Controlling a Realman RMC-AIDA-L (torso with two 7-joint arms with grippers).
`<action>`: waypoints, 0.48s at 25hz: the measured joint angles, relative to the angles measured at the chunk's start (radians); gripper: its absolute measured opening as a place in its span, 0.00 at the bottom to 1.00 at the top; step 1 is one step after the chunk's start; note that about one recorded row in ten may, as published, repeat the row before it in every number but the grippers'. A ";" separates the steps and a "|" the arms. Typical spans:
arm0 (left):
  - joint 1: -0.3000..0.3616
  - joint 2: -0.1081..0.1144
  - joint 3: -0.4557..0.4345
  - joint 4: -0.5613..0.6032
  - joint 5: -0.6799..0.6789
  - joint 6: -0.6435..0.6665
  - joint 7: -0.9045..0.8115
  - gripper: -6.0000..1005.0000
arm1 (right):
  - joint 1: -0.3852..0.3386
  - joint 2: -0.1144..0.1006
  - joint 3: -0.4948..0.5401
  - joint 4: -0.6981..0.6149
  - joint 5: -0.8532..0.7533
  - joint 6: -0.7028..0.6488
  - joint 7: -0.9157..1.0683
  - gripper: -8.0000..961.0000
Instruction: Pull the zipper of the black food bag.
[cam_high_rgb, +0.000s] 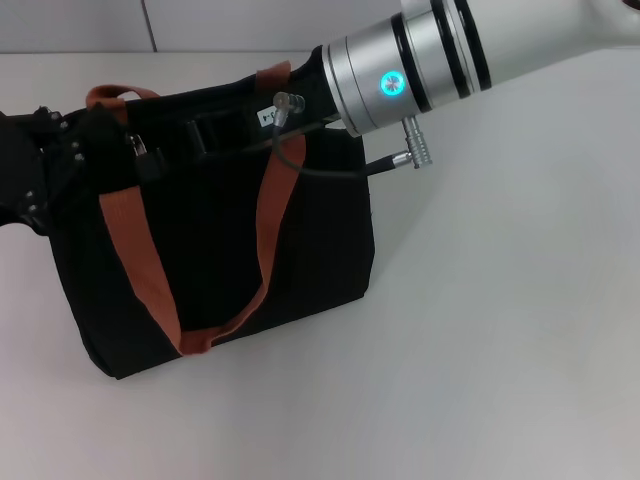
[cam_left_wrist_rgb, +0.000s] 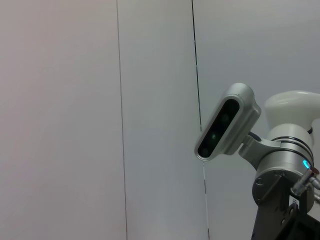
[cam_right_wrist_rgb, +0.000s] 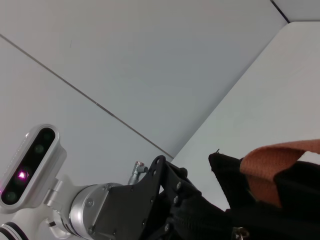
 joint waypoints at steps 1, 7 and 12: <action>0.001 0.000 0.000 0.000 0.000 0.000 0.000 0.10 | -0.003 0.000 0.000 -0.005 -0.001 0.000 0.000 0.05; 0.002 0.000 0.000 0.000 0.000 0.000 0.000 0.10 | -0.007 -0.001 0.000 -0.022 -0.005 -0.001 0.000 0.01; 0.005 0.001 0.000 0.000 0.001 0.004 0.000 0.10 | -0.007 -0.001 0.000 -0.022 -0.006 0.001 0.000 0.01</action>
